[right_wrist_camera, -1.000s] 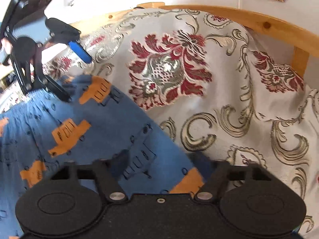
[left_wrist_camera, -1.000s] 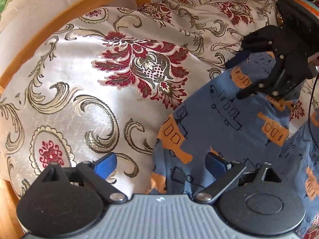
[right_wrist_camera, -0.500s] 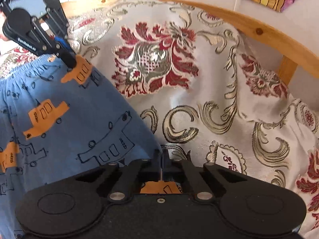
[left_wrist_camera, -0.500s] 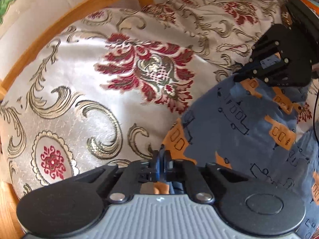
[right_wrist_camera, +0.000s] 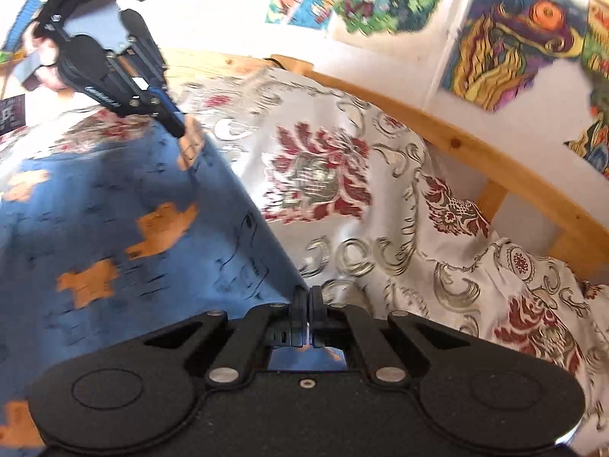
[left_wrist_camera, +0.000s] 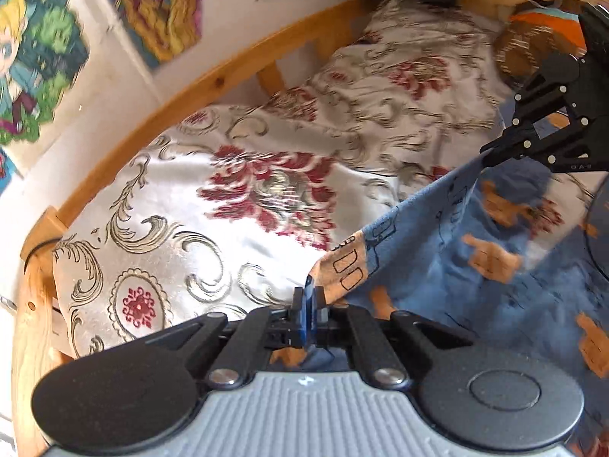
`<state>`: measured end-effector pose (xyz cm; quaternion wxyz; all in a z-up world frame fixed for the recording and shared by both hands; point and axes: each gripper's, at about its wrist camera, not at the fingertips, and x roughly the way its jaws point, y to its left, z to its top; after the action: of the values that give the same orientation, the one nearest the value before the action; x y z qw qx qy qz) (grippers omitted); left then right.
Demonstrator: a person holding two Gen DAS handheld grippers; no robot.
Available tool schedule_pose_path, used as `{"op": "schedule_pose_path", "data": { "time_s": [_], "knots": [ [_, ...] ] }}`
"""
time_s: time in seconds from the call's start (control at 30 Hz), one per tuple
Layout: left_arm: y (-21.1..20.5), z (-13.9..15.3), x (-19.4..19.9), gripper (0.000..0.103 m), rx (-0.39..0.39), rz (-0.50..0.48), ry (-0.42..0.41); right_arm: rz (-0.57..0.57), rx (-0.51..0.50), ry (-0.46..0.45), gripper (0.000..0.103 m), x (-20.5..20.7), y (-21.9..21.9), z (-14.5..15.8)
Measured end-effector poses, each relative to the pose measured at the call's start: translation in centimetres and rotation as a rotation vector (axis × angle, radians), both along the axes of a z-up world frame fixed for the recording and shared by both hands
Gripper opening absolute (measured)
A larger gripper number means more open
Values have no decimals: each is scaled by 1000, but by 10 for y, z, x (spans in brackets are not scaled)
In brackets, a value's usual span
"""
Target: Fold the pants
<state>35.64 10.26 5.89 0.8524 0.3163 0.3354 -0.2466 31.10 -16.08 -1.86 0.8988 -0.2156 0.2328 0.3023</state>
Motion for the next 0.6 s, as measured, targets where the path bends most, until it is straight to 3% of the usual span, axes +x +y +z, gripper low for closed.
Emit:
{"op": "schedule_pose_path", "data": {
  "time_s": [0.17, 0.4, 0.6],
  "knots": [
    [-2, -6, -53, 2, 40, -77, 0, 15, -20, -9, 0, -67, -1, -1],
    [3, -35, -112, 2, 96, -141, 58, 11, -139, -7, 0, -155, 21, -24],
    [6, -59, -143, 2, 151, -148, 64, -19, -213, 13, 0, -202, 52, -47]
  ]
}}
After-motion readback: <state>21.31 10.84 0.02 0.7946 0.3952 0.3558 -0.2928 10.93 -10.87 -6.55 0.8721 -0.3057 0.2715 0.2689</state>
